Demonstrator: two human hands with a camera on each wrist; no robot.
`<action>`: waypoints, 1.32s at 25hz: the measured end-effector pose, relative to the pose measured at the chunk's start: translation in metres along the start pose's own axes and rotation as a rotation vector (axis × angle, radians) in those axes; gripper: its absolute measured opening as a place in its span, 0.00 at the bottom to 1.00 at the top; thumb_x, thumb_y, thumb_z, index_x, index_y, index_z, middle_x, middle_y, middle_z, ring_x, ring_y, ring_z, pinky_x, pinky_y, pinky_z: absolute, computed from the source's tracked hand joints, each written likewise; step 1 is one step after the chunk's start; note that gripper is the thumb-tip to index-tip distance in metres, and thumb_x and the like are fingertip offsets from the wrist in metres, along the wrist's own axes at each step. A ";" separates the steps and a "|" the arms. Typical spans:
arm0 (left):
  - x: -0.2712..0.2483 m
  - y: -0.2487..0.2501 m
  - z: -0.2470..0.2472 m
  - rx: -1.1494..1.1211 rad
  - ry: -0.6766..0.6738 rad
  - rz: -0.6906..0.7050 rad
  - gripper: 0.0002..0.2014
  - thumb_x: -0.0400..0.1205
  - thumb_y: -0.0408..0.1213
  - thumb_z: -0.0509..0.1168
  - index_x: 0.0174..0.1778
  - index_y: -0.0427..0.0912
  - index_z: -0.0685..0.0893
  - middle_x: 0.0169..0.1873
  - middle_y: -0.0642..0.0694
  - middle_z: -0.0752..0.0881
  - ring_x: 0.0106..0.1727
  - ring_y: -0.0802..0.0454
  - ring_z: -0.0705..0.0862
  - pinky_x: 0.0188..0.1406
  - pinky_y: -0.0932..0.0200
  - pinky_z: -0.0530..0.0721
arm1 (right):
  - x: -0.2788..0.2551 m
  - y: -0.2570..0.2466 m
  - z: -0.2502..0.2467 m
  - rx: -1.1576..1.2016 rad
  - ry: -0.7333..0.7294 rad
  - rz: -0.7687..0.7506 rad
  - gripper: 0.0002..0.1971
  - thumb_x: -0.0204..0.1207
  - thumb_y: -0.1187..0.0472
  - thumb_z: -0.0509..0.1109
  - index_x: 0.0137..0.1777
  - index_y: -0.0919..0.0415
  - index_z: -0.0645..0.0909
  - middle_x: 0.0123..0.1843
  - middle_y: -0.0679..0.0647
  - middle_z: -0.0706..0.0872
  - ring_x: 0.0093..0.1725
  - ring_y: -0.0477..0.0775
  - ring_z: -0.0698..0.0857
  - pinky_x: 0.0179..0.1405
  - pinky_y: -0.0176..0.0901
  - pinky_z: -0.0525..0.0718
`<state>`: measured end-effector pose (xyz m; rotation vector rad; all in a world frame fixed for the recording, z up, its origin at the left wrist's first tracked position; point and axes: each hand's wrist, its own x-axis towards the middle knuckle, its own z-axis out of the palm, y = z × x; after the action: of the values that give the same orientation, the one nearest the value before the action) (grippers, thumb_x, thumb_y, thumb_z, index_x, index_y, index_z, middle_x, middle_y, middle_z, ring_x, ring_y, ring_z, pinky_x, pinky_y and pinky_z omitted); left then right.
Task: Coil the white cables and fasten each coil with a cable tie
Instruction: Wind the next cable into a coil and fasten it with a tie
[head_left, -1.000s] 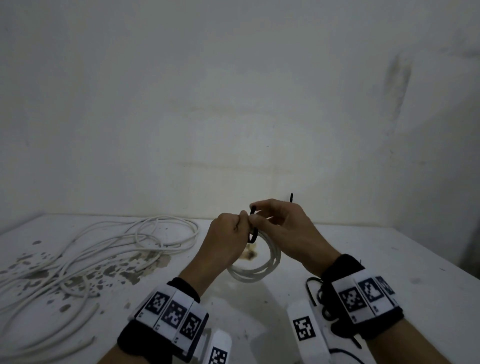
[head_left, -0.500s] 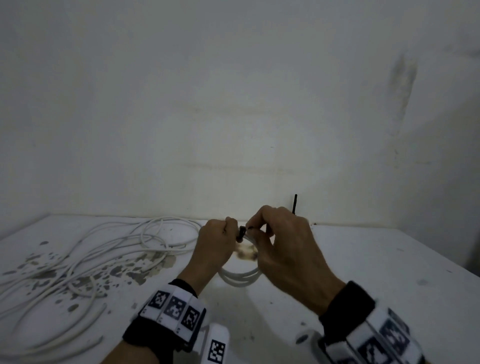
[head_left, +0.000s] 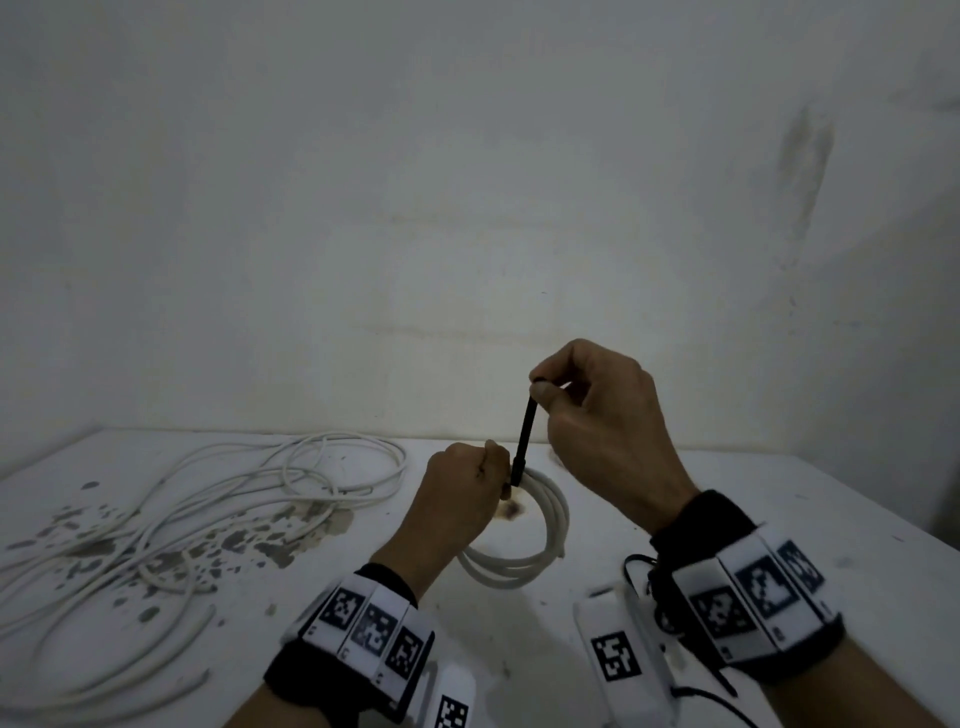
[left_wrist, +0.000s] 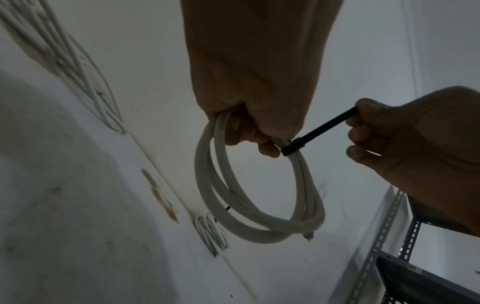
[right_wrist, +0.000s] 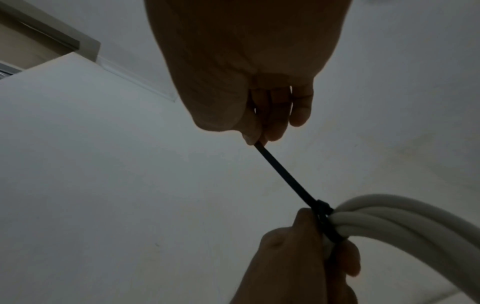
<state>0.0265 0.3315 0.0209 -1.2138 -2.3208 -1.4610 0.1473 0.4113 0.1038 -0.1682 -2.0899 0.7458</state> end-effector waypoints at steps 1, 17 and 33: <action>0.000 0.000 0.000 0.013 -0.010 -0.009 0.26 0.90 0.39 0.48 0.30 0.40 0.84 0.23 0.58 0.80 0.25 0.62 0.78 0.26 0.74 0.72 | 0.001 0.000 0.002 0.009 -0.009 0.006 0.07 0.78 0.71 0.72 0.43 0.58 0.85 0.39 0.43 0.88 0.41 0.38 0.84 0.36 0.24 0.80; 0.012 -0.010 -0.018 -0.986 -0.133 -0.667 0.24 0.89 0.49 0.53 0.42 0.35 0.86 0.23 0.49 0.78 0.23 0.56 0.74 0.28 0.61 0.75 | -0.039 0.075 0.027 0.514 -0.408 0.734 0.11 0.82 0.65 0.71 0.58 0.74 0.84 0.47 0.71 0.90 0.39 0.62 0.91 0.42 0.51 0.91; 0.114 -0.096 0.077 -0.345 -0.101 -0.639 0.11 0.83 0.36 0.66 0.42 0.32 0.87 0.41 0.37 0.88 0.43 0.40 0.86 0.42 0.51 0.82 | 0.053 0.204 0.091 0.596 -0.036 1.110 0.03 0.82 0.68 0.67 0.48 0.67 0.80 0.52 0.64 0.87 0.57 0.64 0.88 0.47 0.45 0.89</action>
<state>-0.0940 0.4378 -0.0282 -0.6170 -2.7610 -2.1065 0.0134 0.5563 -0.0139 -1.0130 -1.5858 1.9728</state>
